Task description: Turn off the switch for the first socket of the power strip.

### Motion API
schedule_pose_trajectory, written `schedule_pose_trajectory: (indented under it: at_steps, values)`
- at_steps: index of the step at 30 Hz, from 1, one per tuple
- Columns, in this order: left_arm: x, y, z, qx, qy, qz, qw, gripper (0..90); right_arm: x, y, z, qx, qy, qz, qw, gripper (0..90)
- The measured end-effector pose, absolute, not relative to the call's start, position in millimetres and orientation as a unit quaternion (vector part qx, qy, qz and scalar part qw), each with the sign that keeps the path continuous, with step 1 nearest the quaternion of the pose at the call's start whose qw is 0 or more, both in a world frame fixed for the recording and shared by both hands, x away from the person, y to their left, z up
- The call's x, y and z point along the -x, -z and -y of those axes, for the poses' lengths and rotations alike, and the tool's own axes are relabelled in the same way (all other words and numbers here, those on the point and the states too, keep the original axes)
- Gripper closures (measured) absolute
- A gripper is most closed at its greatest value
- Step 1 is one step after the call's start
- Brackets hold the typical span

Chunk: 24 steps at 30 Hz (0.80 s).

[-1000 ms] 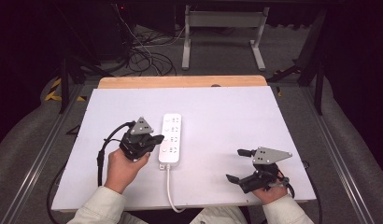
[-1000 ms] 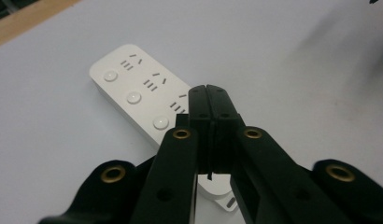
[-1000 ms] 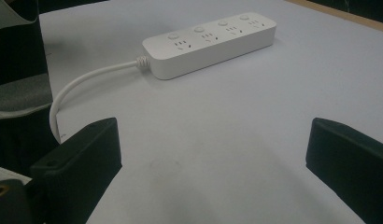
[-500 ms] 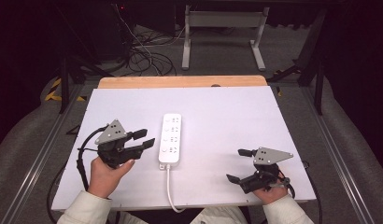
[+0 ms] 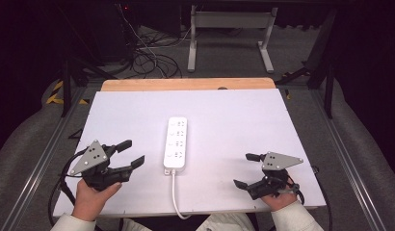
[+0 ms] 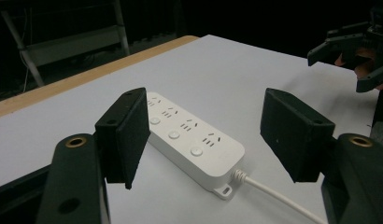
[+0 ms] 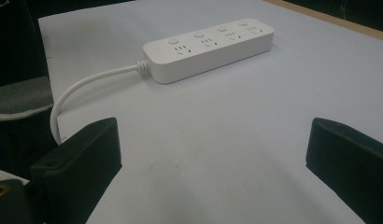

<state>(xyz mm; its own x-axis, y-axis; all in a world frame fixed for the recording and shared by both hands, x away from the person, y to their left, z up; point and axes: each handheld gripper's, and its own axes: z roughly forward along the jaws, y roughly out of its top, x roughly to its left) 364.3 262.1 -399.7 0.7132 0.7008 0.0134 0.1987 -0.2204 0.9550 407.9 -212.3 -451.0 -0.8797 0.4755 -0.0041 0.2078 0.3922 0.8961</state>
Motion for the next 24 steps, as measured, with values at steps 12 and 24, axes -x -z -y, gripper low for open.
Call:
schedule_pose_trajectory:
  at_steps: [12, 24]
  values:
    - [-351, 434, -269, -0.739, -0.260, -0.295, 0.548, 25.3, -407, 450, 213, -0.206, -0.513, -0.823, 0.132, 3.6]
    - [-355, 455, -277, -0.753, -0.228, -0.316, 0.531, 22.9, -406, 451, 213, -0.202, -0.516, -0.822, 0.132, 3.4]
